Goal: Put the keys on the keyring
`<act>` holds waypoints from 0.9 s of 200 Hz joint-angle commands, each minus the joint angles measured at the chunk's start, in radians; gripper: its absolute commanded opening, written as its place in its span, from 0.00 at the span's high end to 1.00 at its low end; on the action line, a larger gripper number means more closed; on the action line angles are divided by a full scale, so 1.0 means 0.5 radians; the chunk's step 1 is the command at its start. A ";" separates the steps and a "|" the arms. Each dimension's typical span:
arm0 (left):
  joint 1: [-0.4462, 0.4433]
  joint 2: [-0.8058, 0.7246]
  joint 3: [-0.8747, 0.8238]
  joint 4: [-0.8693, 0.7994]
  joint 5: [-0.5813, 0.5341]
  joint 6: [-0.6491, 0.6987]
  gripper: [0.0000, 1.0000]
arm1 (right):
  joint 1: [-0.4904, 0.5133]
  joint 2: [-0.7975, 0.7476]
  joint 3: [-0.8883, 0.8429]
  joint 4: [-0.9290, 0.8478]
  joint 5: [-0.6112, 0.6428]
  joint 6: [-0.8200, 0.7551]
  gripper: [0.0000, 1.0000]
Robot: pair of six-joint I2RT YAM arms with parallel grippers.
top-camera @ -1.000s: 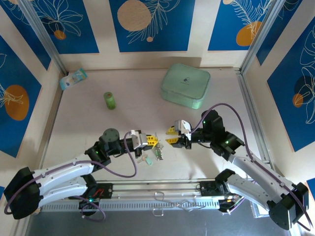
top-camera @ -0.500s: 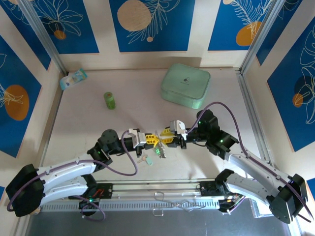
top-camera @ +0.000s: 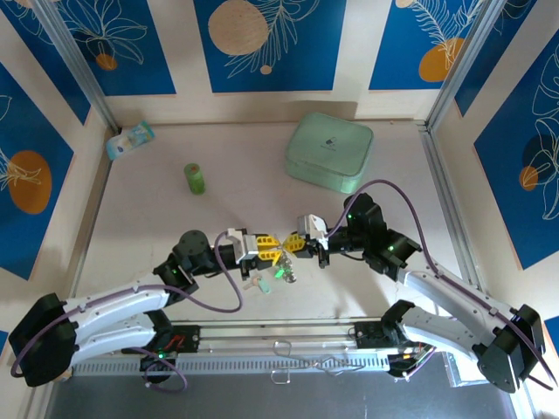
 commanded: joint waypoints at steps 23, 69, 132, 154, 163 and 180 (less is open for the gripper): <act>0.006 -0.144 0.177 -0.587 -0.145 0.222 0.68 | 0.002 0.027 0.230 -0.400 0.211 -0.218 1.00; 0.006 -0.211 0.339 -1.056 -0.289 0.440 0.65 | 0.002 0.098 0.397 -0.704 0.345 -0.365 1.00; 0.006 -0.148 0.487 -1.284 -0.311 0.562 0.64 | 0.045 0.224 0.566 -0.906 0.478 -0.512 1.00; 0.006 -0.110 0.512 -1.281 -0.321 0.551 0.64 | 0.069 0.257 0.603 -0.942 0.501 -0.543 1.00; 0.006 -0.101 0.520 -1.281 -0.318 0.550 0.64 | 0.078 0.269 0.614 -0.952 0.512 -0.553 1.00; 0.006 -0.081 0.529 -1.285 -0.301 0.547 0.64 | 0.094 0.286 0.630 -0.971 0.526 -0.567 1.00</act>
